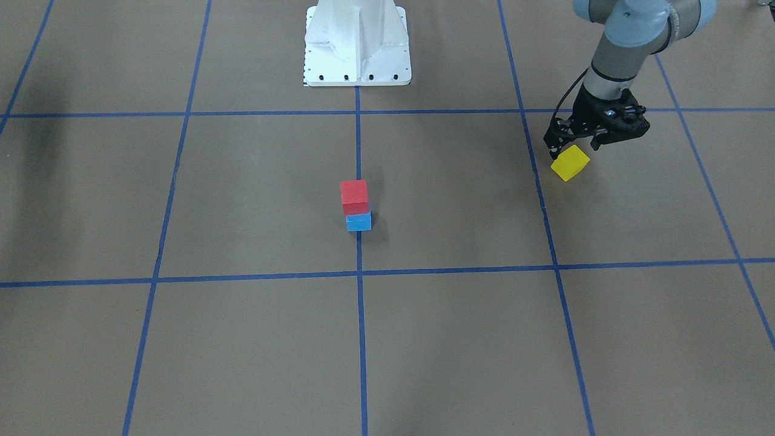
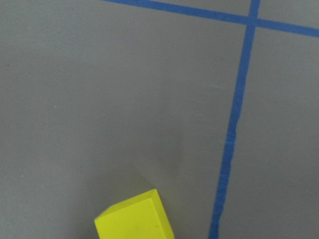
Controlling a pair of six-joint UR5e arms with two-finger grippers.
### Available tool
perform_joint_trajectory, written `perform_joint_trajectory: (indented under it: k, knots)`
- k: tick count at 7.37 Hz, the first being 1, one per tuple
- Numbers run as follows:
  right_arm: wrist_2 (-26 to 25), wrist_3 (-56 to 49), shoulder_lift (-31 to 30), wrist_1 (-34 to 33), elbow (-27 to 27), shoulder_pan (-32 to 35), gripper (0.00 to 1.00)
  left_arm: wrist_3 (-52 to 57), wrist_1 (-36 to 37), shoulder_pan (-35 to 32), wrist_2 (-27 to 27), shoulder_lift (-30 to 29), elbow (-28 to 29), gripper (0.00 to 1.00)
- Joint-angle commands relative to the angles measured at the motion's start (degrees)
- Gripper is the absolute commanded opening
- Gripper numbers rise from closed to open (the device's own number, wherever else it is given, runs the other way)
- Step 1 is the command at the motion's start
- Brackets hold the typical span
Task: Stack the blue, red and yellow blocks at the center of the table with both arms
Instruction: 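Lower the left gripper onto the yellow cube and close it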
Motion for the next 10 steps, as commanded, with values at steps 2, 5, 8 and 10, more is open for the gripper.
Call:
perform_joint_trajectory:
  k: [2,5,8,10]
  knots:
    - [0.00,0.03,0.18,3.97,-2.43,0.00,0.99,-0.94,-1.58,0.26,-2.27,-0.80,3.20,1.00]
    - [-0.09,-0.06,0.18,4.15,-2.35,0.00,0.99,-1.03,-1.58,0.09,-2.18,-1.51,5.13,1.00]
    - [-0.09,0.02,0.36,4.23,-2.26,0.00,0.99,-1.12,-1.58,0.09,-2.18,-2.03,6.81,0.99]
    - [-0.09,0.02,0.27,4.23,-2.26,0.00,0.99,-2.96,-1.58,0.53,-2.18,-2.21,7.25,0.47]
